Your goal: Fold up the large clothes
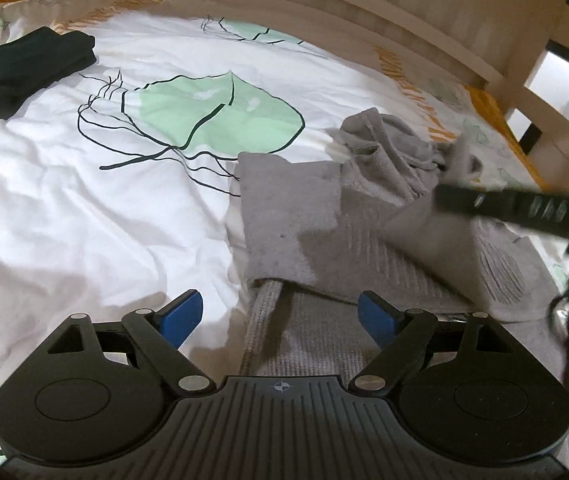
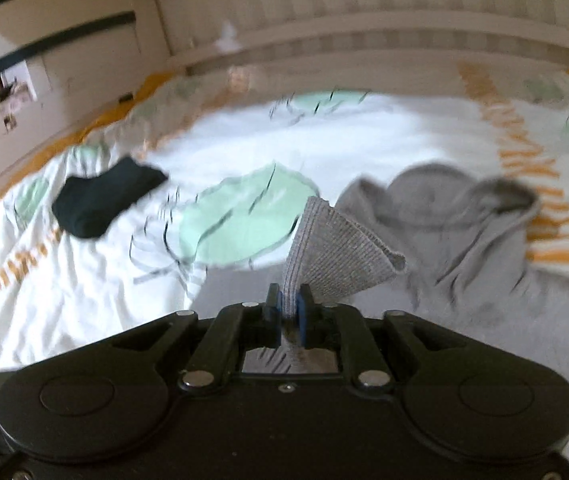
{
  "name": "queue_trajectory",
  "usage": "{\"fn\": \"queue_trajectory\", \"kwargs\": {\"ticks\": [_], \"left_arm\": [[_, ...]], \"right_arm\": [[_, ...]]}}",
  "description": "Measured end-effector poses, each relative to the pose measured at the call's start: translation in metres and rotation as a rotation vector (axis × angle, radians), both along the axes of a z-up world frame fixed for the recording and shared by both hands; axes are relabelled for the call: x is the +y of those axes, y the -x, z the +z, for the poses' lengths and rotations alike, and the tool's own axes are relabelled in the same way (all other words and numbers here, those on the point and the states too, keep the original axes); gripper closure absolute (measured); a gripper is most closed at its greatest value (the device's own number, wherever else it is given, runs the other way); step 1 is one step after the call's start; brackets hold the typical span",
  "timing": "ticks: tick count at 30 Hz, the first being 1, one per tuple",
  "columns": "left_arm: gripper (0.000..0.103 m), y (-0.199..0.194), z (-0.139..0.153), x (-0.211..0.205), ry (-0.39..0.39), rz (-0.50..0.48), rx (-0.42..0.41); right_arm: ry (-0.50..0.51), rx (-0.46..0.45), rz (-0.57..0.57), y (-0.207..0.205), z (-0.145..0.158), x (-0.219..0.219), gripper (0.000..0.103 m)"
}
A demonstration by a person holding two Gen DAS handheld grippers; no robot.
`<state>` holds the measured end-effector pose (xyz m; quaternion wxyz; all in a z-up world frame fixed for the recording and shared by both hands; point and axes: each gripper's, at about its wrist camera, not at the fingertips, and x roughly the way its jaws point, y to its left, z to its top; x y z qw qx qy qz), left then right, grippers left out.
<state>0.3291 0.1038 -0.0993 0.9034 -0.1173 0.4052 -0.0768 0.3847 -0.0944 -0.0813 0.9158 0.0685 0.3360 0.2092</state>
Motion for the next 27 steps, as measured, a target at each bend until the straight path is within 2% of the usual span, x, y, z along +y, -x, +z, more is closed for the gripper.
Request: {"fn": "queue_trajectory", "kwargs": {"ticks": [1,2,3,5,7,19,25,27], "left_arm": [[0.019,0.000,0.001,0.000,0.005,-0.002,-0.006],[0.019,0.000,0.001,0.000,0.009,-0.005,-0.012],[0.019,0.000,0.002,0.000,0.013,-0.007,-0.017],[0.019,-0.002,0.003,-0.003,0.023,-0.017,-0.028],[0.019,-0.003,0.005,-0.008,0.035,-0.029,-0.039],[0.019,-0.024,-0.002,-0.060,0.064,-0.110,-0.074],[0.019,-0.035,-0.005,-0.089,-0.012,-0.135,-0.094],[0.025,-0.039,-0.003,-0.095,-0.038,-0.145,-0.114]], "right_arm": [[-0.008,0.007,0.011,0.003,-0.006,-0.001,0.081],[-0.013,0.013,0.019,0.005,-0.010,-0.002,0.076],[-0.021,0.014,0.024,0.007,-0.013,-0.003,0.061],[-0.044,0.008,0.029,0.015,-0.014,-0.016,0.043],[-0.049,0.000,0.026,0.023,-0.018,-0.034,0.042],[0.078,0.018,-0.106,0.073,-0.051,-0.141,0.042],[0.076,0.041,-0.165,0.092,-0.067,-0.165,0.041],[0.076,0.043,-0.170,0.094,-0.071,-0.169,0.040]]}}
